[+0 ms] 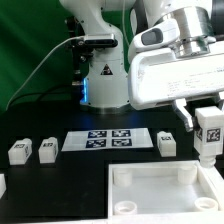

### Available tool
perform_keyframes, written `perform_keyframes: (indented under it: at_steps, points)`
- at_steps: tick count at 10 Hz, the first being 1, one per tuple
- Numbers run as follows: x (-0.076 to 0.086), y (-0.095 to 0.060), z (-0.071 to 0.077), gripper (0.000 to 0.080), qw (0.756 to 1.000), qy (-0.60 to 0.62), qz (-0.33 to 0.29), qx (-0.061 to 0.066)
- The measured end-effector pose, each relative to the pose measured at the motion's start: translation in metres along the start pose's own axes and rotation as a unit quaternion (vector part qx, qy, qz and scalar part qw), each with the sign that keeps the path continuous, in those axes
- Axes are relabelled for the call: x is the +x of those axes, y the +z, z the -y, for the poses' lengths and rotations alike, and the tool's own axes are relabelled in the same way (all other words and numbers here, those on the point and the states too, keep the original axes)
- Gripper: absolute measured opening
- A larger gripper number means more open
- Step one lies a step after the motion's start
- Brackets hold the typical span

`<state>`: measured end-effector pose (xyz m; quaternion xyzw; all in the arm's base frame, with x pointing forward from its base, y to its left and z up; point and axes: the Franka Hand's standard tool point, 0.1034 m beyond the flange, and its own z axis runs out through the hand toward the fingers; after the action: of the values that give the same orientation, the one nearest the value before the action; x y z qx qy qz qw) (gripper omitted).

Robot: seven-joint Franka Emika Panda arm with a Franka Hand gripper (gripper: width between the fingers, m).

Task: Assemble one leg

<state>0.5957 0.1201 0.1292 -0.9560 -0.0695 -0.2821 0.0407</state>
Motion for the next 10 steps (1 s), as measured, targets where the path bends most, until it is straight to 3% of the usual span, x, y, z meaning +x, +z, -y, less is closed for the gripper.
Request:
perform_keyframes:
  at_steps: [1, 6, 8, 10]
  points:
    - [0.008, 0.007, -0.008, 0.0292, 1.000, 0.005, -0.005, -0.003]
    - [0.013, 0.037, -0.015, 0.0292, 1.000, 0.012, -0.014, -0.005]
    - [0.016, 0.042, -0.021, 0.0292, 1.000, 0.014, -0.016, -0.007]
    - [0.007, 0.048, -0.011, 0.0292, 1.000, 0.008, -0.017, -0.004]
